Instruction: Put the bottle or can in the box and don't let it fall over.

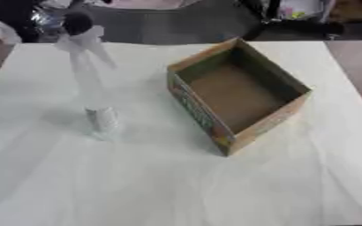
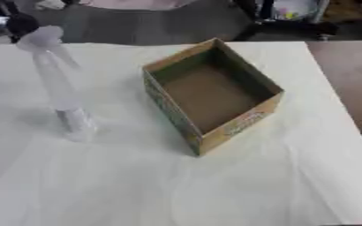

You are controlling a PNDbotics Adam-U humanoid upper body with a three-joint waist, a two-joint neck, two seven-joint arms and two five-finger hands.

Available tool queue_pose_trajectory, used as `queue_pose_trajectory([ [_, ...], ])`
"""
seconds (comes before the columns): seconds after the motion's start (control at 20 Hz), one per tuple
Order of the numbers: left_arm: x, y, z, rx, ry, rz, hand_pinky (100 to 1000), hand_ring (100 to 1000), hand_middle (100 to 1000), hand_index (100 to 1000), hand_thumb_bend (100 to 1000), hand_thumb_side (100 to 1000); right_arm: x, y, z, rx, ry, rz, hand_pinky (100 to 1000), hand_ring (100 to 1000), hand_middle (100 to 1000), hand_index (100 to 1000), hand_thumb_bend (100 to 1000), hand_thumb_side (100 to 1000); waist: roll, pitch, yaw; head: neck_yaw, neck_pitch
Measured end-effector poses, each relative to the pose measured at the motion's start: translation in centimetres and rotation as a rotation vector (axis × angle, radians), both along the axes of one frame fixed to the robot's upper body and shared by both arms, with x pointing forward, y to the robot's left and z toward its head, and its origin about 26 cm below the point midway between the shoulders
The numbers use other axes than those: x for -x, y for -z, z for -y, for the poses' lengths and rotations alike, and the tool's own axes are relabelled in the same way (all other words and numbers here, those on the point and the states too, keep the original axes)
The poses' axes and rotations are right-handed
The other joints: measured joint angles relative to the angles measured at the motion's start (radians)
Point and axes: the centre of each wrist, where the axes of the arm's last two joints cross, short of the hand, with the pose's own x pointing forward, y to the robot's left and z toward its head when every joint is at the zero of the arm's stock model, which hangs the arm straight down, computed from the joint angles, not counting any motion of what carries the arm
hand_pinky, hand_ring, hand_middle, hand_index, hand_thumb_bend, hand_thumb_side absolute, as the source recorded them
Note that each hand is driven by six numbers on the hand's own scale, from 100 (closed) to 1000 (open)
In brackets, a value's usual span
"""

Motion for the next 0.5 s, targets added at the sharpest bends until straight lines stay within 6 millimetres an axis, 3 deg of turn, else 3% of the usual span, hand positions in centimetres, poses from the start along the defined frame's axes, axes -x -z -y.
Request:
queue_pose_trajectory([
  [0.5,-0.4,1.2,-1.7,-0.042,-0.082,0.017,865,944,796,927,366,510,0.0,0.2,-0.1,-0.011,-0.002,0.001,724,1000,916,985,100,337,0.001,0.005,0.000,-0.005,-0.003],
])
